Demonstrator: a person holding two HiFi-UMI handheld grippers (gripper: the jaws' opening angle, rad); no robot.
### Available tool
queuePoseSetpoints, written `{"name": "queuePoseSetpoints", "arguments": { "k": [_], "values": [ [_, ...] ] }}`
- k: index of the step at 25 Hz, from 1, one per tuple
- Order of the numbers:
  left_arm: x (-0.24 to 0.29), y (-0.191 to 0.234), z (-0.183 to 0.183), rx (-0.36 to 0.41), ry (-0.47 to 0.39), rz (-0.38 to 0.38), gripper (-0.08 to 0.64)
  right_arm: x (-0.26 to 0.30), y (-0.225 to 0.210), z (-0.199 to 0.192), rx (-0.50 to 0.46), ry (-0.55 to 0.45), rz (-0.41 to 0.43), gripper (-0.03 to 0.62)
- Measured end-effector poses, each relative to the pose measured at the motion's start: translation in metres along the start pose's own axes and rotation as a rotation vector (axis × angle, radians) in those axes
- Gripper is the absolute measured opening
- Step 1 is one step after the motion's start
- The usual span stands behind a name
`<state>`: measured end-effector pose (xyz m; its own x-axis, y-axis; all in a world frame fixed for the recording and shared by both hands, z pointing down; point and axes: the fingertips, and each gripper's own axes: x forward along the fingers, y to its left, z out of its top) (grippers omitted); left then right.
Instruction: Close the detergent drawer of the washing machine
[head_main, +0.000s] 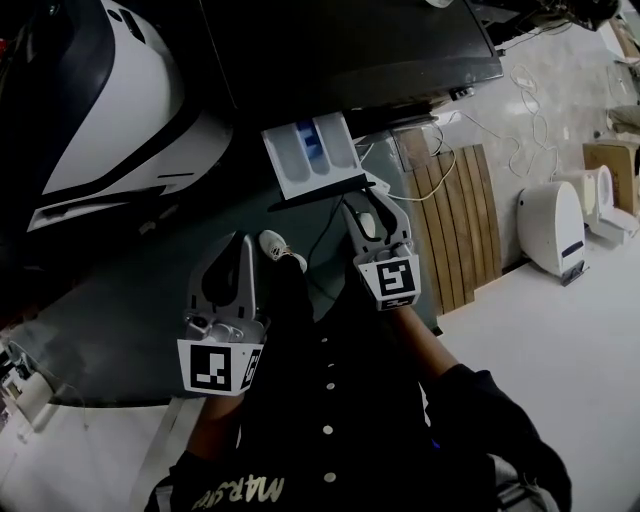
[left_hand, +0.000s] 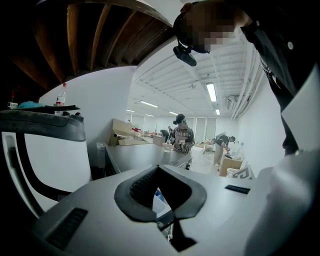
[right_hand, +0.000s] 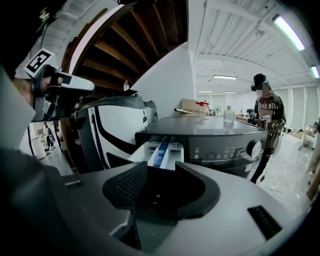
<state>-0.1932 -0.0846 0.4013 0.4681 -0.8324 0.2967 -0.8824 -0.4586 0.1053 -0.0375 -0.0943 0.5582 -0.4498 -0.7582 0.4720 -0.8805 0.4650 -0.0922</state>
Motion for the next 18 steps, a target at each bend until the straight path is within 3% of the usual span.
{"name": "queuePoseSetpoints", "arguments": {
  "k": [8,14,18],
  "values": [
    [0.002,-0.005,-0.016,-0.02,0.034,-0.018,0.002,0.008,-0.001,-0.039,0.06,0.067,-0.051,0.172],
    [-0.001,-0.005,-0.022,-0.032,0.045,-0.02,0.002,0.012,-0.002,-0.045,0.083,0.082,-0.075,0.172],
    [-0.004,-0.004,-0.022,-0.03,0.037,-0.016,0.002,0.019,-0.006,-0.048,0.148,0.092,-0.094,0.178]
  ]
}}
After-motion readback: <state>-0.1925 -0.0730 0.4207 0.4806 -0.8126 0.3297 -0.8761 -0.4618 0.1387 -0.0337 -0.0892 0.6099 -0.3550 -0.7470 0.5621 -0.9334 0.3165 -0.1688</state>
